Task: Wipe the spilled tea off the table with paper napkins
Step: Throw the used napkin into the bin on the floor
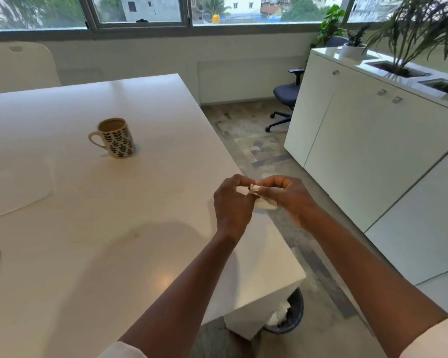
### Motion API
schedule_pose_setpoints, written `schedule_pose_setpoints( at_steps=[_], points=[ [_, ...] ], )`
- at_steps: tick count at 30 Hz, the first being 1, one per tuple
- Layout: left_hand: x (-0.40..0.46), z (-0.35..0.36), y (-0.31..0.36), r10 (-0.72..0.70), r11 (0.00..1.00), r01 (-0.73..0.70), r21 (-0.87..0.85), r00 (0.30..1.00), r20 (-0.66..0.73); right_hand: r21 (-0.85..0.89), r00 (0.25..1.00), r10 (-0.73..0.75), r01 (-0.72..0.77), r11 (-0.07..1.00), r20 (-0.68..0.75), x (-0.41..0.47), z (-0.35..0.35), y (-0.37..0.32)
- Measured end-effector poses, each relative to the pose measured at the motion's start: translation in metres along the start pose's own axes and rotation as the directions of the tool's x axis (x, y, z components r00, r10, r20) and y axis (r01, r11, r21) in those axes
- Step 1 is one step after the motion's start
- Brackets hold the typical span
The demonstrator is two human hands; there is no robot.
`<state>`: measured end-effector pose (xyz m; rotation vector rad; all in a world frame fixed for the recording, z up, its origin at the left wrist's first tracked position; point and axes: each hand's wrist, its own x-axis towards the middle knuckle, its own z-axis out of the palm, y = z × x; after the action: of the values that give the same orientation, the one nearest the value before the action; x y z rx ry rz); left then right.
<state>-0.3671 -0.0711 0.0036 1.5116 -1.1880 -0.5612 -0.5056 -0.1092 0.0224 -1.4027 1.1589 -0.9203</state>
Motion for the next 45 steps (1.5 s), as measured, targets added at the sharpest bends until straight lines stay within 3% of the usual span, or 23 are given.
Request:
schedule_pose_setpoints(
  at_steps=[10, 16, 21, 27, 32, 37, 45],
  points=[
    [-0.057, 0.162, 0.037, -0.026, 1.0, 0.026, 0.009, 0.997, 0.074, 0.1, 0.983, 0.054, -0.037, 0.994, -0.173, -0.018, -0.145, 0.072],
    [-0.102, 0.227, 0.005, -0.107, 0.993, 0.098, 0.07, 0.982, 0.155, 0.092, 0.952, 0.153, -0.133, 0.987, -0.264, -0.031, -0.181, 0.159],
    [-0.121, 0.253, -0.056, -0.262, 0.963, 0.236, 0.133, 0.936, 0.234, -0.064, 0.923, 0.267, -0.295, 0.953, -0.278, -0.038, -0.183, 0.225],
    [-0.131, 0.265, -0.119, -0.388, 0.919, 0.336, 0.207, 0.864, 0.32, -0.298, 0.919, 0.292, -0.365, 0.882, -0.263, -0.027, -0.169, 0.286],
    [-0.139, 0.272, -0.16, -0.483, 0.861, 0.395, 0.321, 0.833, 0.27, -0.432, 0.898, 0.319, -0.428, 0.794, -0.302, -0.018, -0.149, 0.338],
    [-0.149, 0.278, -0.188, -0.533, 0.809, 0.429, 0.402, 0.824, 0.193, -0.509, 0.892, 0.337, -0.449, 0.734, -0.301, -0.014, -0.133, 0.382],
    [-0.168, 0.277, -0.226, -0.558, 0.806, 0.46, 0.372, 0.801, 0.217, -0.579, 0.919, 0.353, -0.386, 0.718, -0.175, -0.014, -0.126, 0.428]
  ],
)
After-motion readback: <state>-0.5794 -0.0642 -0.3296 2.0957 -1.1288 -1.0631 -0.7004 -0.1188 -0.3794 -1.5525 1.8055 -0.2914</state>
